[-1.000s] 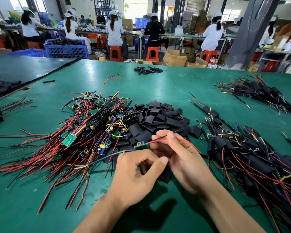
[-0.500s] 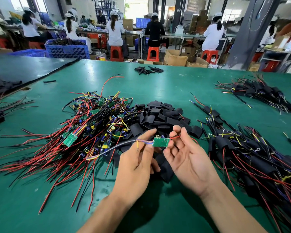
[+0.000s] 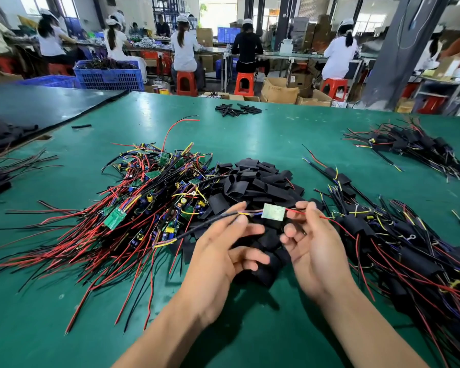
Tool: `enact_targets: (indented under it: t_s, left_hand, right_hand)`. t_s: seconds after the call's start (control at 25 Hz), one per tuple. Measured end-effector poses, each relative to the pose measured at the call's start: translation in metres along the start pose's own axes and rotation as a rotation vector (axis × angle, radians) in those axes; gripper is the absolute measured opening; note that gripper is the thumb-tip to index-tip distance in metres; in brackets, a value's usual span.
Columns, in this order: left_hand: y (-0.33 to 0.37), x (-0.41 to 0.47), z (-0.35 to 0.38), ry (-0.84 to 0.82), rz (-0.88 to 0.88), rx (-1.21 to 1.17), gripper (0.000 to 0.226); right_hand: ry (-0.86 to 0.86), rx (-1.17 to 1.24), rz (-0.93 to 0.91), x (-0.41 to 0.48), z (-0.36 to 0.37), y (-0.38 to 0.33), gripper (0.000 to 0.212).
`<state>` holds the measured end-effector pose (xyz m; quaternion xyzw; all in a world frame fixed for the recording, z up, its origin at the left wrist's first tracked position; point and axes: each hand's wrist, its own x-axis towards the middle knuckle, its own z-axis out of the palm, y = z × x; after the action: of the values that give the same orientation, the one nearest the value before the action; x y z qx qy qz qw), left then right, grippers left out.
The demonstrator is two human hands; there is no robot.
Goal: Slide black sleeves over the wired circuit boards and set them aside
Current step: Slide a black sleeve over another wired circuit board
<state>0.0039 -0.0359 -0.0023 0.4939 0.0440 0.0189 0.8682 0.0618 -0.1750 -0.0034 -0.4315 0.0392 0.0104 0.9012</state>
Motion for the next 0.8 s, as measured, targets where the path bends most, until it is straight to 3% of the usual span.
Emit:
enact_targets:
  t_s: [0.16,0.32,0.4,0.56,0.8]
  left_hand:
    - [0.007,0.007,-0.011,0.079,-0.036,-0.126,0.034]
    - [0.003,0.006,-0.008,0.005,-0.087,-0.025,0.035]
    - [0.000,0.006,-0.008,0.004,-0.069,-0.010,0.033]
    - [0.003,0.007,-0.013,0.071,0.022,-0.014,0.035]
    - [0.021,0.013,-0.028,0.374,0.149,-0.016,0.035]
  right_hand:
    - [0.026,-0.053,-0.087,0.001,-0.001,-0.002,0.025]
    - [-0.169,-0.242,0.049,-0.011,0.008,0.009,0.044]
    - [-0.228,-0.184,0.075,-0.015,0.008,0.011,0.033]
    - [-0.130,-0.096,-0.014,-0.009,0.006,0.005,0.008]
    - [0.090,-0.157,-0.145,0.002,-0.003,-0.010,0.014]
